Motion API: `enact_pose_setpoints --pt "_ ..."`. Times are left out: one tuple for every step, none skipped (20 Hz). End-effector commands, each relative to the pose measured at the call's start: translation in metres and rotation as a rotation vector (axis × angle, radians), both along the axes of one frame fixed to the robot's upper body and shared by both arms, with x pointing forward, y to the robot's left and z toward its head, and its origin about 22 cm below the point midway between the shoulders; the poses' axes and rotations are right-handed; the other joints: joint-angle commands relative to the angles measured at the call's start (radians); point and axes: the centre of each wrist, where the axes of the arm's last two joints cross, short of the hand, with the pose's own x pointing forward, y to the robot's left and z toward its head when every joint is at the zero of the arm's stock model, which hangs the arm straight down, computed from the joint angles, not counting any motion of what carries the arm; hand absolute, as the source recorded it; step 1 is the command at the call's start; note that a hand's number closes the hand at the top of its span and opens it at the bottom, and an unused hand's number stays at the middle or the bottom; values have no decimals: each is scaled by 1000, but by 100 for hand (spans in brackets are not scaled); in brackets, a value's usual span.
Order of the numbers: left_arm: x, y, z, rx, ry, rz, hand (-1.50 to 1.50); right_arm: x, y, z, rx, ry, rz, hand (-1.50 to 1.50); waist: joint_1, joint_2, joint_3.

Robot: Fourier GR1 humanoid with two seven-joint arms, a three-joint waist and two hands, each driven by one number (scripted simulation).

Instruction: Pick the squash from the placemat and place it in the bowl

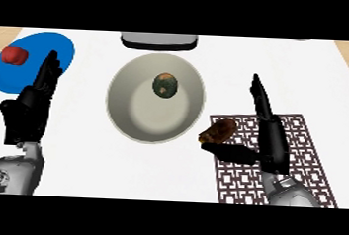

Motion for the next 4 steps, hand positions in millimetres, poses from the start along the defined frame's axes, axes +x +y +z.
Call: enact_pose_setpoints --pt "-2 15 -11 -20 1 -7 0 -34 -3 -3 9 -7 20 -150 2 1 0" --pt "5 -4 -8 3 4 -4 0 -17 7 17 9 -20 11 -150 5 2 0" --pt "-9 -3 5 1 -8 -16 0 -33 -6 -20 18 -19 9 -150 6 2 0" --pt "15 4 3 3 -5 -14 0 -38 6 -7 16 -5 29 -150 3 2 0"
